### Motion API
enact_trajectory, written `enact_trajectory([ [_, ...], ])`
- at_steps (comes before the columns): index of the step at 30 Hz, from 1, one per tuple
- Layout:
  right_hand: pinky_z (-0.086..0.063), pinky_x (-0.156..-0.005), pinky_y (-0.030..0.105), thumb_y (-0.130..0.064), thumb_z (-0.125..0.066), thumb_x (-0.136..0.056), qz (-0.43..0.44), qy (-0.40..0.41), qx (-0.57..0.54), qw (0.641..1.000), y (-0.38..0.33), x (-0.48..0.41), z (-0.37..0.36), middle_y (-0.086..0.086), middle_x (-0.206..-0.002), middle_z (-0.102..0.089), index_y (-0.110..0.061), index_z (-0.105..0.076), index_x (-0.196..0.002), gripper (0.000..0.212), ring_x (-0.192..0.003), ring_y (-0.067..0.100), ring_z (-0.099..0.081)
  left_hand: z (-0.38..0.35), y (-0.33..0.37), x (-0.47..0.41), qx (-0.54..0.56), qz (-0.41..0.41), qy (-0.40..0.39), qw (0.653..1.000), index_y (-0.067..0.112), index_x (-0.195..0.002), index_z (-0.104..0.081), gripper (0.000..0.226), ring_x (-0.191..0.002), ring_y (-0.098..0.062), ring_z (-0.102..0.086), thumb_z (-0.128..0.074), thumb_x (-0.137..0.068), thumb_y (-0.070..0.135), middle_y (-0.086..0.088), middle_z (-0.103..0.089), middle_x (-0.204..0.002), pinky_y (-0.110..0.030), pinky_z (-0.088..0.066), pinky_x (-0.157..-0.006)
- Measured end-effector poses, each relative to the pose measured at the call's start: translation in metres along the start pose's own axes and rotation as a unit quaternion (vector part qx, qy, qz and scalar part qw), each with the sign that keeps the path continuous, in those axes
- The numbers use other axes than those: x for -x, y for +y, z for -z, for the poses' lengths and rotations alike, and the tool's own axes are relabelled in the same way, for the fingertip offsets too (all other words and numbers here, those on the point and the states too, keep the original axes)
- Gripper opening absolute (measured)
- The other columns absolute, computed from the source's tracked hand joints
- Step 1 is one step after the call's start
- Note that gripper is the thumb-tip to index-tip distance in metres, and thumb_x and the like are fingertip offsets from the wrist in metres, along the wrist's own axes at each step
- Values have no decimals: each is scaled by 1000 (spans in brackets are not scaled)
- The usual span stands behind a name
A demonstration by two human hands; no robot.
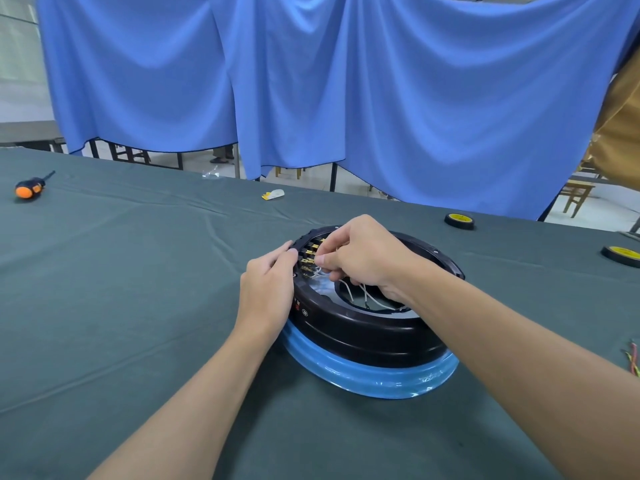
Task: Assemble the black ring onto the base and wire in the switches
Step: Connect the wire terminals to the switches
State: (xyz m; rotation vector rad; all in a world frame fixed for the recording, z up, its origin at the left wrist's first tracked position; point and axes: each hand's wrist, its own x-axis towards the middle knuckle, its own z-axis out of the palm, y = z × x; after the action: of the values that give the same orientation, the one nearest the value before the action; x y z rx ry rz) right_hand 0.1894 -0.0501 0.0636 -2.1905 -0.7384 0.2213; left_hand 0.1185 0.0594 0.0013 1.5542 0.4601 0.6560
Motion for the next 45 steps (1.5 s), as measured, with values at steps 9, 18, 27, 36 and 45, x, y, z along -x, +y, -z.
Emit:
enact_trajectory([
  [9, -41, -57, 19, -18, -71, -85, 13, -8, 23, 1000, -5, 3, -9, -4, -67, -67, -23, -68, -64, 22, -61, 7, -57, 0, -1, -1, -4, -2, -3, 1000, 14, -117, -70, 54, -113, -27, -63, -46, -76, 39, -6, -70, -120, -49, -46, -103],
  [18, -32, -50, 19, -17, -67, -87, 17, 24, 28, 999, 0, 7, -6, -6, -62, -60, -18, -70, -71, 16, -60, 8, -51, 0, -6, -3, 1, -23, 6, 1000, 15, -109, -73, 31, -85, -14, -61, -48, -92, 25, 0, -75, -103, -34, -47, -82],
  [27, -41, -63, 23, -18, -66, -88, 24, 29, 28, 999, -1, 5, -10, -3, -71, -64, -18, -72, -74, 15, -76, 16, -60, -1, -4, -5, -8, -13, 10, 1000, 18, -121, -70, 57, -113, -20, -62, -45, -75, 40, -1, -70, -122, -41, -47, -102],
  [36, -37, -60, 25, -19, -64, -89, 49, 42, 75, 995, 0, 3, -16, 3, -75, -63, -19, -68, -74, 15, -80, 17, -51, -1, -6, -6, -4, -17, 9, 1000, 17, -119, -71, 56, -105, -20, -64, -46, -75, 40, -4, -71, -120, -42, -46, -99],
  [45, -40, -71, 30, -22, -62, -90, 67, 43, 109, 991, 0, -1, -19, 0, -72, -54, -24, -61, -72, 19, -83, 21, -47, 0, -9, -6, 1, -32, 11, 999, 19, -110, -74, 50, -81, -13, -57, -45, -75, 38, 4, -75, -94, -35, -47, -82],
])
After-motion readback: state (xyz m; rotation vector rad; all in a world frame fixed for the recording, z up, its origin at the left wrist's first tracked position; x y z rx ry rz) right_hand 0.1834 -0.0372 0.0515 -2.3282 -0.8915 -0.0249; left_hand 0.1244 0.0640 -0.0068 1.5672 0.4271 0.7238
